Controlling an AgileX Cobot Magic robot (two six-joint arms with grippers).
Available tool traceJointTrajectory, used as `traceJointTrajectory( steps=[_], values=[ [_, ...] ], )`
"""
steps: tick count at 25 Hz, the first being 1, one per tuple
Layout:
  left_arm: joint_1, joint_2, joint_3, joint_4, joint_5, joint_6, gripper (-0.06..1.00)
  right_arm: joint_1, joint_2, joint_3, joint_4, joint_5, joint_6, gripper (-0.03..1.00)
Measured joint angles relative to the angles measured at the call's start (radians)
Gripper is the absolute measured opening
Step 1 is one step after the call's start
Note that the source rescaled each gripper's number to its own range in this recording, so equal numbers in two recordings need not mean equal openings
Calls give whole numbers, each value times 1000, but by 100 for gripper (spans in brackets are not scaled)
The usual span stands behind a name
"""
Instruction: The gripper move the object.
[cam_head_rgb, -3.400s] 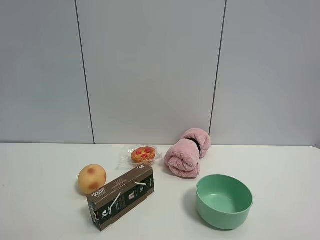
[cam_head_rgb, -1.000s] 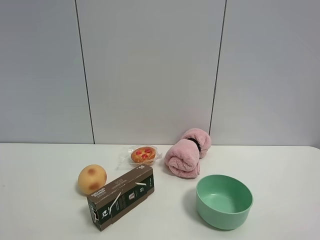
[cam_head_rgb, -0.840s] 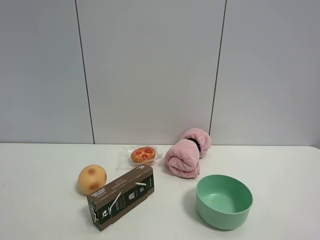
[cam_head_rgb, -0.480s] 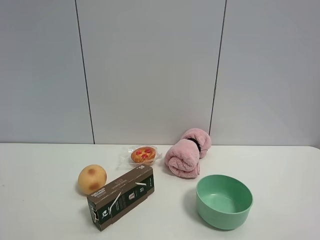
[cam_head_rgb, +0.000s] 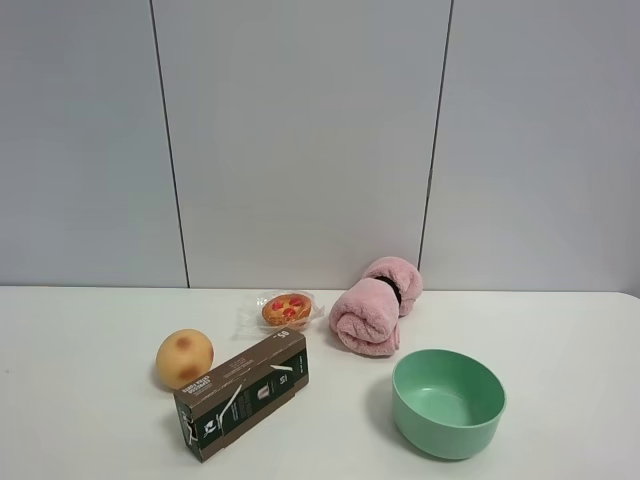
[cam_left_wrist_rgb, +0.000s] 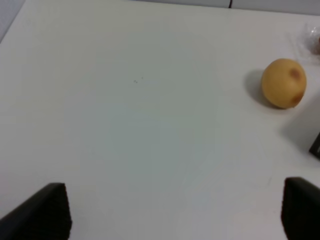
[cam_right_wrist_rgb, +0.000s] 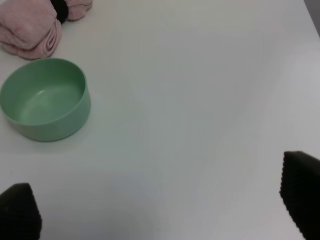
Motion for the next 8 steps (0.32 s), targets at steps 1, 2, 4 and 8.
traceJointTrajectory(
  steps=[1,2,4,8],
  values=[
    [0,0,0,0,0,0,85,0,0,0,0,0,0,100],
    [0,0,0,0,0,0,85,0,0,0,0,0,0,100],
    [0,0,0,0,0,1,85,0,0,0,0,0,0,100],
    [0,0,0,0,0,1,85,0,0,0,0,0,0,100]
  ],
)
